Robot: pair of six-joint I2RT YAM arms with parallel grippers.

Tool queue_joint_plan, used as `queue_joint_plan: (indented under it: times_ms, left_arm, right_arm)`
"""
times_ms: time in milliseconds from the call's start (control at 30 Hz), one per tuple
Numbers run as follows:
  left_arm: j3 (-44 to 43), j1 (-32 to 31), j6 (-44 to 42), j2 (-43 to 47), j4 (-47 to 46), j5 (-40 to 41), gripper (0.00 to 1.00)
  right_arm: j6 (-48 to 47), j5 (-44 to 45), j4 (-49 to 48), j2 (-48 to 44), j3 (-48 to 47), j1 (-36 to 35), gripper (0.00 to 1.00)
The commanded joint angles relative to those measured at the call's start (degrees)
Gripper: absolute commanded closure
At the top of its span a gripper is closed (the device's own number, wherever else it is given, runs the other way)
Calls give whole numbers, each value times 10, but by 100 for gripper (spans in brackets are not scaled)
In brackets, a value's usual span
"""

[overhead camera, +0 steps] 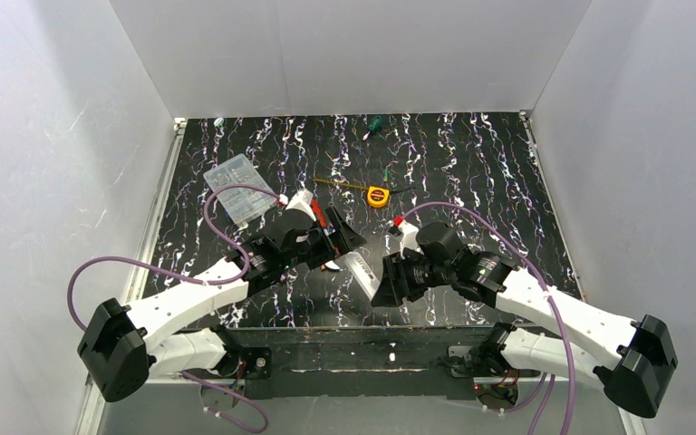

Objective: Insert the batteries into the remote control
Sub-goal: Adjust the remote control.

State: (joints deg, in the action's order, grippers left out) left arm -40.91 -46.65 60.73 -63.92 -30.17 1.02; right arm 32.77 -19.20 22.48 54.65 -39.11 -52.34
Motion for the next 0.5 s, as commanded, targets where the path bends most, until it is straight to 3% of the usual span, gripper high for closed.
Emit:
queue_joint_plan:
  times_ms: [0, 200, 467]
  left_arm:
    - [-2, -21, 19, 0, -9, 7, 0]
    - [0, -32, 37, 3, 1, 4, 16]
    - [-19, -34, 42, 7, 36, 2, 60]
  right_arm:
    - [19, 13, -40, -10, -35, -5, 86]
    - [31, 29, -64, -17, -34, -5, 86]
    - [24, 24, -69, -13, -41, -6, 86]
